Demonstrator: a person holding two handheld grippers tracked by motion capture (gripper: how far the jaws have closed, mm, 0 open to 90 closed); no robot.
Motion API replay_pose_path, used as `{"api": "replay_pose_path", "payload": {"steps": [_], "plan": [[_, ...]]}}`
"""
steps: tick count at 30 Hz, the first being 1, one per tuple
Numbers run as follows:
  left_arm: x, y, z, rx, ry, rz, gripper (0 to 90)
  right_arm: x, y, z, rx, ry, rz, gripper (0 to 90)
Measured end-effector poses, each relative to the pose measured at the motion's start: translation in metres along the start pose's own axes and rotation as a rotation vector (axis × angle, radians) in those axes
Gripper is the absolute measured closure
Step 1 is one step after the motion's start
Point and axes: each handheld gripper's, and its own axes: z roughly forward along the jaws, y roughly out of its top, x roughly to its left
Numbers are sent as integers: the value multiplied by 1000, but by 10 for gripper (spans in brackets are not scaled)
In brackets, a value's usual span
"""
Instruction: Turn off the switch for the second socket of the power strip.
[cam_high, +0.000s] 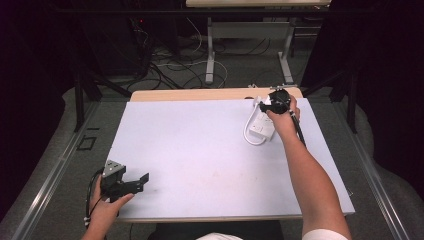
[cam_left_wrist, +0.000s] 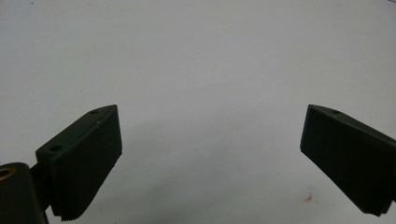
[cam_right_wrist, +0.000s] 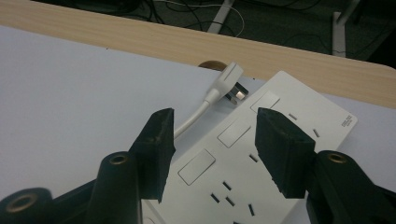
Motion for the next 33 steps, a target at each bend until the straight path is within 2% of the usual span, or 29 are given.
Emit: {"api": "replay_pose_path", "payload": {"steps": [3,6,12,25,30,33], "plan": [[0,0,0,-1,3,-1,55,1,0,3,-5,-1,9,486],[1,-1,-1,0,4,-3,57,0,0,5,-18,-1,-7,513],[1,-1,-2,-1,10,-6,60,-4,-1,11,-39,-10,-9,568],[1,-1,-3,-6,13,-9,66,-8,-5,23,-27,-30,15,659],[2,-2,-4,-5,18,-10,70,-9,-7,29,-15,-43,-1,741],[1,-3,-5,-5,16,-17,72,-9,-9,33,-17,-37,9,775]]}}
